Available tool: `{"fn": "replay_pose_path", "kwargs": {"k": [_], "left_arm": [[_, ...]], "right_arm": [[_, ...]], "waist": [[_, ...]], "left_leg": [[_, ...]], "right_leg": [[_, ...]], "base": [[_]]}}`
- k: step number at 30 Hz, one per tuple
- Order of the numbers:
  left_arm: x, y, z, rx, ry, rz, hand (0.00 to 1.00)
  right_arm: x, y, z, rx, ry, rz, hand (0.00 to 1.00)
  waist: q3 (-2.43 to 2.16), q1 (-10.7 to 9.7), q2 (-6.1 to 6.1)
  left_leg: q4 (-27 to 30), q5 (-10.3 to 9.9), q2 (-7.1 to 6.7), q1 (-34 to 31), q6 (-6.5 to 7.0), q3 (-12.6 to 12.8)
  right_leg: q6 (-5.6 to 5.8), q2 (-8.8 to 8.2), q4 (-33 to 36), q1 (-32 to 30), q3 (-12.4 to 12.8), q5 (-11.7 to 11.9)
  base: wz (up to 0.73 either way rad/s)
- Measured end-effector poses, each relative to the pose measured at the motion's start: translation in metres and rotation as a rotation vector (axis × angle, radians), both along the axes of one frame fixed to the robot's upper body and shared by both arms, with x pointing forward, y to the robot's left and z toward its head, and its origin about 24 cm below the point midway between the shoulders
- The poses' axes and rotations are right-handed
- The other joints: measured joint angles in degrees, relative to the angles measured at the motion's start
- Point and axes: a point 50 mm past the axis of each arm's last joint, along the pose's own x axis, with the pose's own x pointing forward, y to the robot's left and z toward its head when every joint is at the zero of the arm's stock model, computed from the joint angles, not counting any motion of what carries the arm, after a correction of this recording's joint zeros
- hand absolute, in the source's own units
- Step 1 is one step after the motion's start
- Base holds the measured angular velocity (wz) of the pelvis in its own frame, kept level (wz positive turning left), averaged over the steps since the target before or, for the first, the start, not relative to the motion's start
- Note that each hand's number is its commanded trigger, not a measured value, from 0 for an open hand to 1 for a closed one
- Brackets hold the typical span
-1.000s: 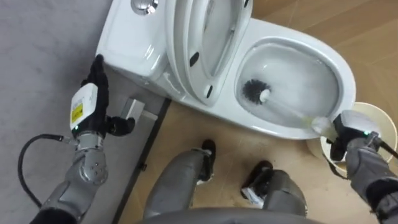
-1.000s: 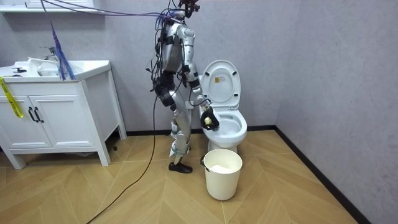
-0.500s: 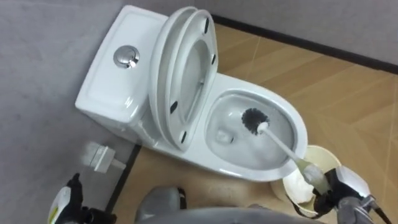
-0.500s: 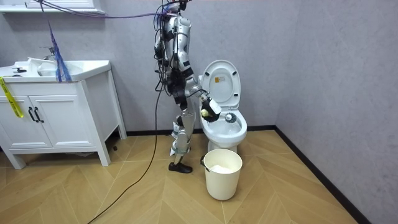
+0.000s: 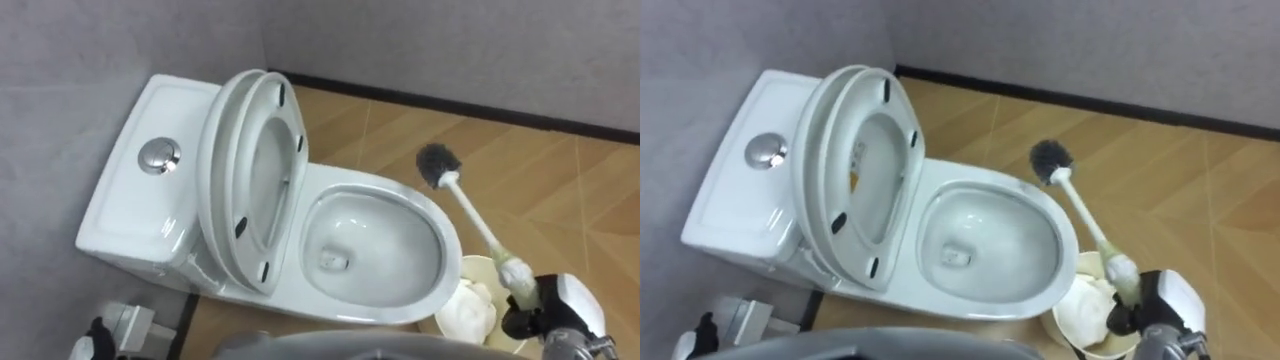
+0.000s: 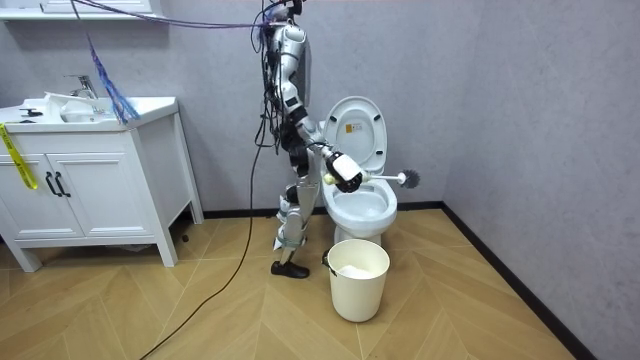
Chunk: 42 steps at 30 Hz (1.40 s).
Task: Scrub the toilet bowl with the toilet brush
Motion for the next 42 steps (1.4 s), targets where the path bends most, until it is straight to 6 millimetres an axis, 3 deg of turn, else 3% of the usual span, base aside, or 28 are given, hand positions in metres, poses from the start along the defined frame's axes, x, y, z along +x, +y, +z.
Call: {"fn": "replay_pose_path", "kwargs": {"k": [4,5,6,11,12,13,16,23,29,42], "left_arm": [[-0.003,-0.005,-0.008,-0.024,0.042,0.017,0.0],[-0.001,-0.005,-0.008,-0.026,0.043,0.019,0.0],[-0.001,-0.005,-0.009,-0.027,0.043,0.02,0.0],[0.002,-0.008,-0.012,-0.038,0.047,0.043,0.0],[0.003,-0.008,-0.012,-0.038,0.044,0.044,0.0],[0.007,-0.008,-0.012,-0.039,0.032,0.042,0.0],[0.008,-0.01,-0.013,-0.044,0.03,0.043,0.0],[0.005,-0.011,-0.015,-0.051,0.054,0.051,0.0],[-0.005,-0.012,-0.02,-0.072,0.118,0.04,0.0],[-0.006,-0.014,-0.022,-0.087,0.141,0.021,0.0]], "right_arm": [[-0.007,0.003,-0.002,0.03,-0.065,-0.147,1.0],[-0.011,0.004,-0.003,0.04,-0.079,-0.192,1.0],[-0.013,0.005,-0.003,0.047,-0.083,-0.215,1.0],[-0.024,0.006,-0.009,0.056,-0.085,-0.319,1.0],[-0.026,0.007,-0.01,0.056,-0.08,-0.325,0.55],[-0.029,0.008,-0.012,0.061,-0.067,-0.334,0.0],[-0.04,0.01,-0.017,0.069,-0.024,-0.363,0.0],[-0.061,0.011,-0.024,0.075,0.061,-0.425,0.0],[-0.071,0.011,-0.028,0.078,0.112,-0.449,0.0],[-0.069,0.013,-0.031,0.103,0.149,-0.451,0.0]], "waist": [[-0.17,-1.6,0.11],[-0.51,-1.7,0.45],[-0.55,-1.8,0.52],[-0.23,-3.1,0.94],[-0.19,-3.2,1.07],[-0.18,-3.4,1.21],[-0.18,-4.4,1.56],[-0.13,-4.8,3.06],[-0.04,-5.0,2.9],[-0.08,-5.1,2.38]], "left_leg": [[-0.6,0.0,0.07,0.9,0.0,0.0],[-0.8,0.0,0.1,1.0,0.0,0.3],[-1.0,0.0,0.11,1.1,0.0,0.5],[-2.0,0.0,-0.11,2.7,0.01,1.2],[-2.0,0.0,-0.11,2.7,0.01,1.2],[-2.0,0.0,-0.11,2.8,0.01,1.2],[-2.3,0.0,-0.1,2.9,0.02,1.5],[-2.5,-0.7,0.39,3.1,0.09,1.5],[-2.5,-0.7,0.4,3.9,0.12,1.7],[-2.4,-0.7,0.26,3.9,0.12,1.6]], "right_leg": [[0.32,0.78,-2.6,1.4,1.0,1.7],[0.4,0.89,-3.1,1.4,1.3,2.0],[0.43,0.98,-3.4,1.5,1.6,2.2],[0.68,0.99,-3.5,1.6,4.0,2.5],[0.68,1.0,-3.5,1.5,4.0,2.6],[0.68,1.01,-3.5,1.5,4.1,2.7],[0.74,1.02,-3.4,1.4,4.4,2.8],[0.6,1.63,-3.1,1.0,5.5,3.3],[0.53,1.96,-3.4,1.4,7.3,3.3],[0.52,1.95,-3.4,1.5,7.9,3.3]], "base": [[-0.15],[-0.09],[-0.19],[-0.21],[-0.16],[-0.05],[-0.02],[-0.03],[-0.04],[0.0]]}}
